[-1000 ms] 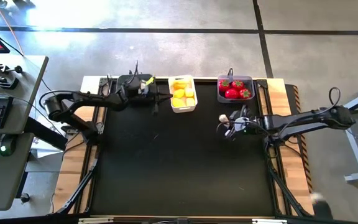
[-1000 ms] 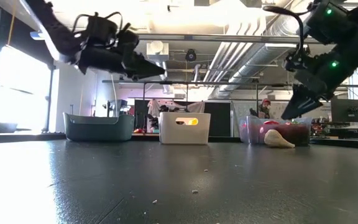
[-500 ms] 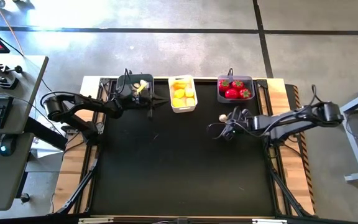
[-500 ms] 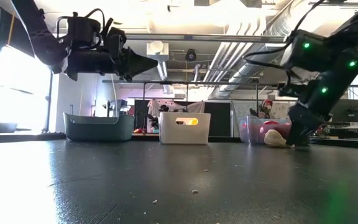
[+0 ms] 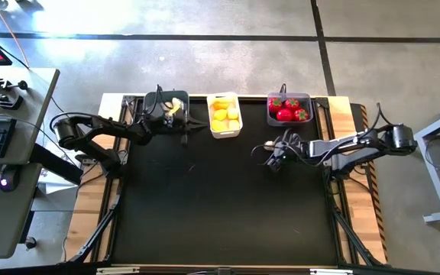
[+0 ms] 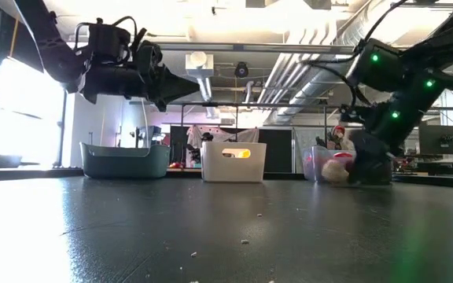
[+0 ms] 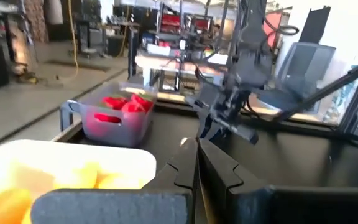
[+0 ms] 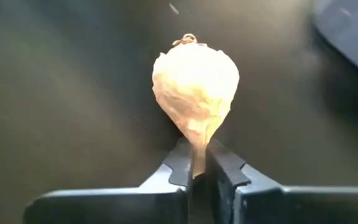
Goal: Sort produce into baskets
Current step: Put the white garlic into the blue bin
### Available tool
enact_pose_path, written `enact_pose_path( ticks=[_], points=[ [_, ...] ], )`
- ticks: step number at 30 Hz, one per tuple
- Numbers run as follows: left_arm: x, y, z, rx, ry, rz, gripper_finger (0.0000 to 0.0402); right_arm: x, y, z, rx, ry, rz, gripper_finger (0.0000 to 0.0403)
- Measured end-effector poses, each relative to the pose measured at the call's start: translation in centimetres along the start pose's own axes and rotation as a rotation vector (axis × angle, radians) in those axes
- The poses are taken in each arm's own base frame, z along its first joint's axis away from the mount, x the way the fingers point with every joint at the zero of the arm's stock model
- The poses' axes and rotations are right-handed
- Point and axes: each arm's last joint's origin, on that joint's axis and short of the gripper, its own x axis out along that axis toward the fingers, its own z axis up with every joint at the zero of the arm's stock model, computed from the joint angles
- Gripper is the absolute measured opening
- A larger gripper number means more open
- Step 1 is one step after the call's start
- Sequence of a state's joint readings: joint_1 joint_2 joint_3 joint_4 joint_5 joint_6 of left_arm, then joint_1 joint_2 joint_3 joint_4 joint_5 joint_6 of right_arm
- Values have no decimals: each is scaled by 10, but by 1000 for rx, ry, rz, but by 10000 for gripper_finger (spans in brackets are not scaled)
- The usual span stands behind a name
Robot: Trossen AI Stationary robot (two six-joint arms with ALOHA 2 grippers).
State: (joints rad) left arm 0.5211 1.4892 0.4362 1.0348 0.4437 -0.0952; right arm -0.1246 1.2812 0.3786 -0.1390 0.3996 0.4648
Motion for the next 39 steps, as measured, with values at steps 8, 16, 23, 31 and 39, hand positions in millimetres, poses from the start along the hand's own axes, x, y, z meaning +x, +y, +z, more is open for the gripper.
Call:
enact_pose_path(
  ticks=[8,16,23,31,39],
  points=[
    [13,-14,-1,35,93,-158,1,-4,15,25,24,-210,230,6],
    [39,-38,11,175,170,-154,32,-14,21,46,25,-440,309,3],
    [57,-56,29,242,197,-168,92,-20,24,56,-9,-561,353,3],
    [69,-79,45,260,154,-201,162,-26,26,62,-45,-639,405,2],
    [78,-100,59,272,136,-147,232,-29,27,66,-39,-679,441,2]
  ],
)
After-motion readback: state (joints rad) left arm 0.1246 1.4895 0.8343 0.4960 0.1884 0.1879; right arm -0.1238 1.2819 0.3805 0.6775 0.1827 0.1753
